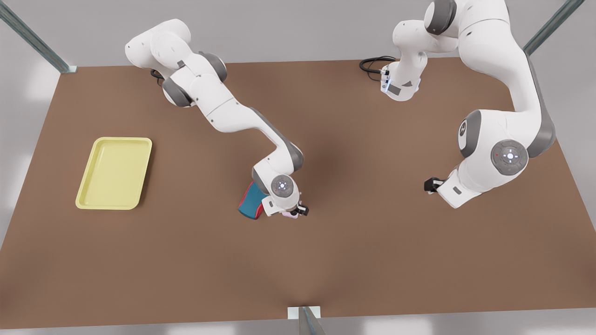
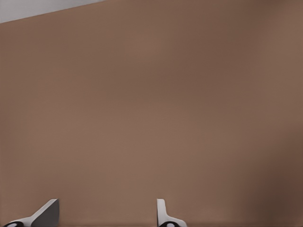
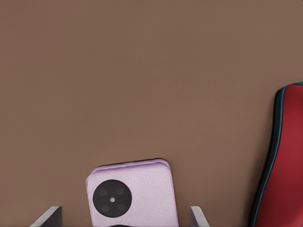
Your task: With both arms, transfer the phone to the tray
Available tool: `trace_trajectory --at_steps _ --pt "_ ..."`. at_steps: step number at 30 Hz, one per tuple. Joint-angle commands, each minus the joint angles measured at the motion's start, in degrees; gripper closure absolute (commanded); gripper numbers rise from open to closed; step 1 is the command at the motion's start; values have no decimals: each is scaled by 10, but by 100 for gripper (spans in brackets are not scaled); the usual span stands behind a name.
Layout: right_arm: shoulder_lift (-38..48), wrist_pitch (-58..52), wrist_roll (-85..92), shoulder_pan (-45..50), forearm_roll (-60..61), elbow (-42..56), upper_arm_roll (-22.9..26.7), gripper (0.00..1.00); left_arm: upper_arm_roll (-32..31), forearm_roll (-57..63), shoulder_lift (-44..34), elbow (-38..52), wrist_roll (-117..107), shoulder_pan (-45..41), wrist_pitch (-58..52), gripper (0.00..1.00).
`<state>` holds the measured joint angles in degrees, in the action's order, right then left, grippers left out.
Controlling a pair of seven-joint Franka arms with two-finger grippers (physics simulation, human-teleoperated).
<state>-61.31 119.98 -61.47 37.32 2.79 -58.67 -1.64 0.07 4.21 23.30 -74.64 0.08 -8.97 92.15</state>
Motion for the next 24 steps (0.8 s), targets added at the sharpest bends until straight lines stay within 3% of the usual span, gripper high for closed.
trace_trajectory --at_steps 1,24 --pt "-2 20 -107 -5 -9 -3 0 0 0 0 1 0 30 0 1 0" --pt "8 22 93 8 -11 -41 -17 0 0 1 10 -3 26 1 0 0"
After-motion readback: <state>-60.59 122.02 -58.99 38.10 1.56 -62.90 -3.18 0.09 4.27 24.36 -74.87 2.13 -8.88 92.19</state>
